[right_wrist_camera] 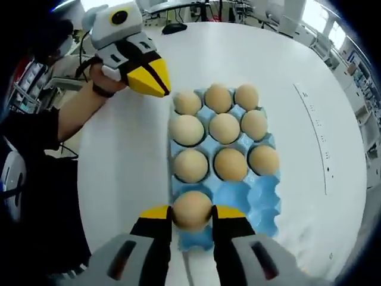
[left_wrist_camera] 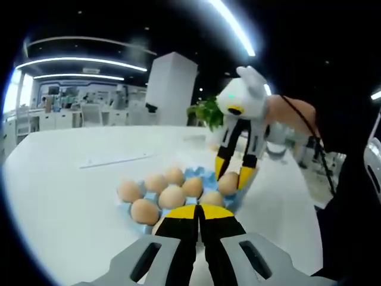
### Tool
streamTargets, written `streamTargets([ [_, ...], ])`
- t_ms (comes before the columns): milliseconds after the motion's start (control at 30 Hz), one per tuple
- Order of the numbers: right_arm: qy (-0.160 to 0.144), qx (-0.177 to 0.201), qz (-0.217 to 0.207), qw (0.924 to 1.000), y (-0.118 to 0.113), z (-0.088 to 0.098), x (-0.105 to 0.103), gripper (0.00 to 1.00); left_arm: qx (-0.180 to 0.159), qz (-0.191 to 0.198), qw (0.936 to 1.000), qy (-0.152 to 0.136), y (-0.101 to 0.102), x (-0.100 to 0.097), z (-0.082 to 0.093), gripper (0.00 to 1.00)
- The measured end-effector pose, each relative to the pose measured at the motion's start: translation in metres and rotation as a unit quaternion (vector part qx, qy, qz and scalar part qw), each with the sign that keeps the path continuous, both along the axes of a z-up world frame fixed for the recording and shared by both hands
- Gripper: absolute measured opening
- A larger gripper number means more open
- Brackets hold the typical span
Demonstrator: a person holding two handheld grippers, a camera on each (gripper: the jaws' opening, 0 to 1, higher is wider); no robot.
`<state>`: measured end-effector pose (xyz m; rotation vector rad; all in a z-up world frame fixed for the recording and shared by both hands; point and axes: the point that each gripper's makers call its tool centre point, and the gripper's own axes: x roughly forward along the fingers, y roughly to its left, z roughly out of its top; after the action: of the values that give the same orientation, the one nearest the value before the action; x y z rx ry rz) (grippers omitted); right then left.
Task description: Pick up the eggs on the table and place them into the egg tray on the table
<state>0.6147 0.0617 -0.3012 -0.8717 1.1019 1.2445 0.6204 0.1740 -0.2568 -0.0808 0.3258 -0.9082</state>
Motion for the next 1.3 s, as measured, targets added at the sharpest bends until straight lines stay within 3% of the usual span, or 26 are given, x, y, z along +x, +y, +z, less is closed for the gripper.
streamTargets([
  [400, -0.006, -0.031, 0.012, 0.9994, 0.001, -0.02, 0.0, 0.27, -0.005, -0.003, 1.0, 0.0, 0.0, -0.003, 0.001, 0.0],
  [800, -0.008, -0.023, 0.036, 0.9991, -0.003, -0.019, -0.005, 0.3, -0.007, -0.003, 1.0, 0.0, -0.001, -0.004, 0.002, 0.0],
  [867, 0.004, -0.009, 0.034, 0.9994, -0.003, -0.018, -0.008, 0.37, -0.006, -0.002, 1.0, 0.0, 0.0, -0.003, 0.002, 0.0],
  [1300, -0.004, 0.015, -0.018, 0.9997, -0.041, 0.01, 0.017, 0.33, -0.004, 0.003, 1.0, 0.002, 0.003, 0.001, 0.001, 0.0],
])
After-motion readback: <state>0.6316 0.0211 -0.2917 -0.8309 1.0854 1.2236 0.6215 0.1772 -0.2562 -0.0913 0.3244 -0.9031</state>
